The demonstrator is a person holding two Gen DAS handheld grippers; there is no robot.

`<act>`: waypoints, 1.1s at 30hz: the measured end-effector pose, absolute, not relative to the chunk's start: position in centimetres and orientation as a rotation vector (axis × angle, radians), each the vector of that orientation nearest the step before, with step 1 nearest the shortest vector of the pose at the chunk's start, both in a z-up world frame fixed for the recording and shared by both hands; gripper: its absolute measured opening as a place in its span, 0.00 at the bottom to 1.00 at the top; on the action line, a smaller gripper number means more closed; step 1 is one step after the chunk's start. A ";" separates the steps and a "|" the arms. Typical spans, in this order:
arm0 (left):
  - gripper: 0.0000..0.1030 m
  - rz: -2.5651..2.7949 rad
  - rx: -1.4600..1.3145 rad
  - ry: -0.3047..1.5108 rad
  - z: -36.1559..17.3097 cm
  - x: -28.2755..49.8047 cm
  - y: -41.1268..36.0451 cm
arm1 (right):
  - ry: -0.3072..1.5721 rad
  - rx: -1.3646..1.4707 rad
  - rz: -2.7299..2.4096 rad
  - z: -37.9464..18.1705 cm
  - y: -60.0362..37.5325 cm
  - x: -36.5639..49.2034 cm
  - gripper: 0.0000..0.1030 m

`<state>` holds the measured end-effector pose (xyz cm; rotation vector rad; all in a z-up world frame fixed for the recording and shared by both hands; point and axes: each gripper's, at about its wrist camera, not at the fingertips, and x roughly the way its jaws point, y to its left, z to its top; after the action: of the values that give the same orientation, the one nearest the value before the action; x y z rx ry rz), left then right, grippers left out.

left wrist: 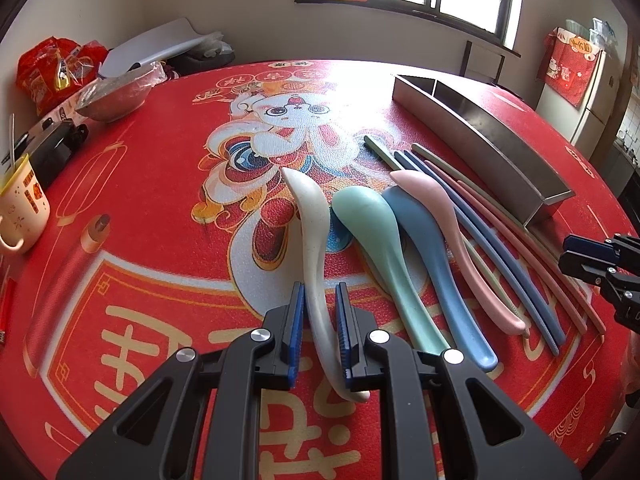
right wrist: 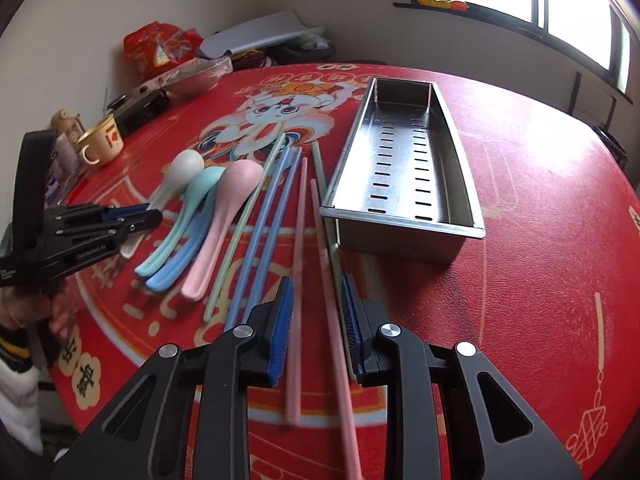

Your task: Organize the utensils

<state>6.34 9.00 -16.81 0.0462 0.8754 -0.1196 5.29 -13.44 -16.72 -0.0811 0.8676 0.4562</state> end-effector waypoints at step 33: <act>0.15 -0.136 0.009 0.875 -16.8 6.4 9.5 | 0.864 -0.074 0.487 -17.8 -11.7 6.5 0.06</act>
<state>6.36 9.51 -16.82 0.0091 0.8746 -0.1364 6.50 -11.69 -17.83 -0.0742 0.8638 0.4867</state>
